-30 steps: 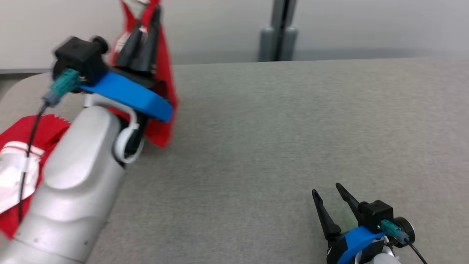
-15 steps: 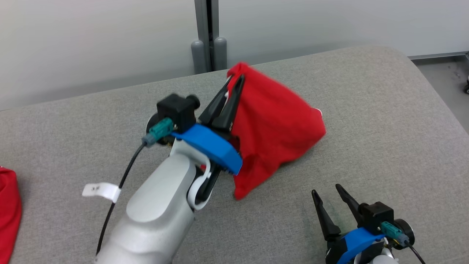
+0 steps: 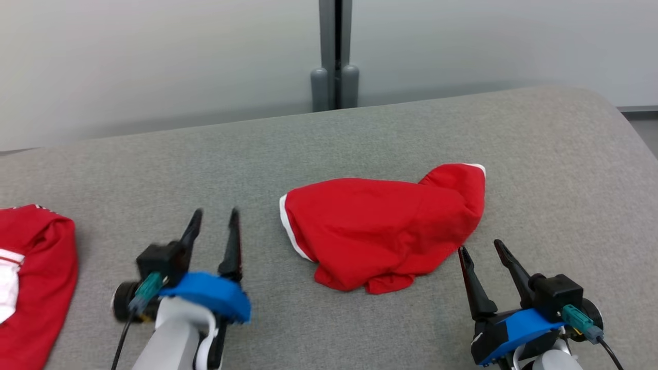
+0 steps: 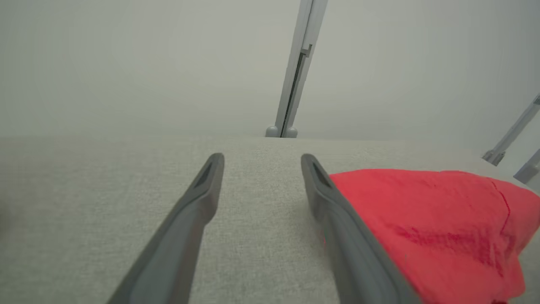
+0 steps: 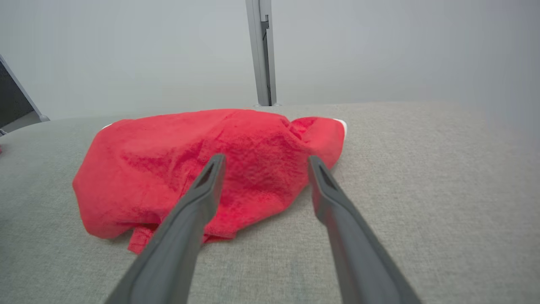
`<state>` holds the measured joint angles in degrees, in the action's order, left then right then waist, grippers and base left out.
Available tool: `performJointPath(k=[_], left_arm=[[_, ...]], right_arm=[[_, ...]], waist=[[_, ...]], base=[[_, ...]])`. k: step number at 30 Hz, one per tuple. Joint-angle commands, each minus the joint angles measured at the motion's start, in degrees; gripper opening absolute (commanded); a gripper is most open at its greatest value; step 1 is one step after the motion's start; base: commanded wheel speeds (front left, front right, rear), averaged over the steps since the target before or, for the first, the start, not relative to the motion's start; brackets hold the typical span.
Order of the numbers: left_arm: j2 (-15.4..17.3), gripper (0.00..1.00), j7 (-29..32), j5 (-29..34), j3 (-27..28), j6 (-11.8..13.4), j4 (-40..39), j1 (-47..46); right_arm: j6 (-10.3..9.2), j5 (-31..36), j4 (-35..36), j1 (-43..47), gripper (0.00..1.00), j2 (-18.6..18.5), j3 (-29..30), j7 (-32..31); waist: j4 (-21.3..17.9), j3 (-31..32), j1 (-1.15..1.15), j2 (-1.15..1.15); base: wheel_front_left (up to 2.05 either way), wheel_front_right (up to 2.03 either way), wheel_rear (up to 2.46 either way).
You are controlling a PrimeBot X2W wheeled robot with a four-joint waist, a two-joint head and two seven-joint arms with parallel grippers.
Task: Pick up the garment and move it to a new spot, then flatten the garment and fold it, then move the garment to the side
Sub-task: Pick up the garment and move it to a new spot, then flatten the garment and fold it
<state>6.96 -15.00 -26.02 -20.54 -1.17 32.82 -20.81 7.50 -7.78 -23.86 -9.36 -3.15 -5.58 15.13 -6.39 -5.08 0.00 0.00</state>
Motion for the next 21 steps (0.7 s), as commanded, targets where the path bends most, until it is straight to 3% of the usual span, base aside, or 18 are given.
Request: performJointPath(k=[1, 4, 12, 21], left_arm=[[0.4, 1.0, -0.3, 1.7, 3.2, 0.8, -2.0, 3.8], [0.7, 1.0, -0.2, 5.4, 6.6, 0.8, -4.5, 9.8], [-2.5, 1.0, -0.2, 10.3, 12.2, -1.0, -9.0, 20.5], [-4.0, 1.0, -0.2, 12.7, 12.3, -2.9, -8.9, 21.3]], right_arm=[[-0.01, 0.5, 1.0, 0.9, 1.0, 0.1, 0.5, 0.0], [-0.02, 0.7, 1.5, 1.8, 1.0, 0.2, 1.1, 0.0], [-0.02, -0.2, 0.1, 4.1, 1.0, 0.2, 1.0, 0.0], [-0.01, 0.5, -1.3, 3.6, 1.0, 0.2, -1.3, 0.0]], waist=[[0.8, 0.6, 0.0, 0.0], [2.0, 1.6, 0.0, 0.0], [4.3, 3.9, 0.0, 0.0], [5.1, 3.4, 0.0, 0.0]], base=[[0.0, 0.0, 0.0], [0.0, 0.0, 0.0], [0.0, 0.0, 0.0], [0.0, 0.0, 0.0]])
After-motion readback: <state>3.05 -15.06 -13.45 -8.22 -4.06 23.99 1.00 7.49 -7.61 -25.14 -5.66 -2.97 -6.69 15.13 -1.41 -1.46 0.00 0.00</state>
